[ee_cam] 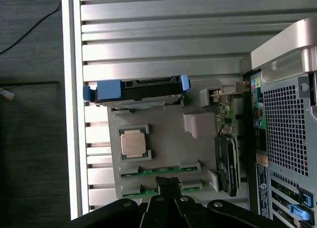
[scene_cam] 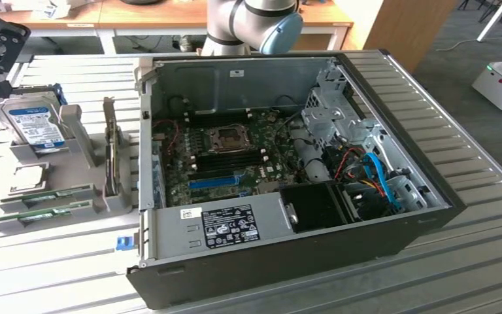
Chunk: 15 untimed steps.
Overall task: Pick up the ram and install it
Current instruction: 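Reach for the ram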
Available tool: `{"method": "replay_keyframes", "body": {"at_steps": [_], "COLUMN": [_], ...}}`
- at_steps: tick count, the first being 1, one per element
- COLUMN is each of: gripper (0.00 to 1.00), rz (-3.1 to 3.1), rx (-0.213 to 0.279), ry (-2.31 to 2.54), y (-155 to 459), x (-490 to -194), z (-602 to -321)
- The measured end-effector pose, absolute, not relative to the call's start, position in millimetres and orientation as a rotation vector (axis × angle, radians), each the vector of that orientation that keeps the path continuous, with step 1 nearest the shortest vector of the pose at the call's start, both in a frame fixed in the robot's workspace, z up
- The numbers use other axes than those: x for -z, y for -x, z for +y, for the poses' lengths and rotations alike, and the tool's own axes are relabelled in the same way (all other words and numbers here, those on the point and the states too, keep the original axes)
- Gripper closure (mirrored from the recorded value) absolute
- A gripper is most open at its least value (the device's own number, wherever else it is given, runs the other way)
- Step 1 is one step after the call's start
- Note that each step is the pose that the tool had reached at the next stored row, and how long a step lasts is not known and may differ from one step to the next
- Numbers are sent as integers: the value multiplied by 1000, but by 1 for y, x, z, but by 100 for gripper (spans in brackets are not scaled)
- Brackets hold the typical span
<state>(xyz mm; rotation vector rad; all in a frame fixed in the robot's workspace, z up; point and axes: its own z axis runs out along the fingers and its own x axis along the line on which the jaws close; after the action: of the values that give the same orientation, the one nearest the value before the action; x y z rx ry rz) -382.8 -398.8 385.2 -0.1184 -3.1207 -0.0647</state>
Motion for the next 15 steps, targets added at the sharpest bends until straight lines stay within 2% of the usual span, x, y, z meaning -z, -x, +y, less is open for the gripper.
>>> {"method": "replay_keyframes", "body": {"at_steps": [15], "gripper": [89], "rz": [-3121], "rx": [65], "ry": [118], "y": [383], "x": [-385], "z": [-409]}}
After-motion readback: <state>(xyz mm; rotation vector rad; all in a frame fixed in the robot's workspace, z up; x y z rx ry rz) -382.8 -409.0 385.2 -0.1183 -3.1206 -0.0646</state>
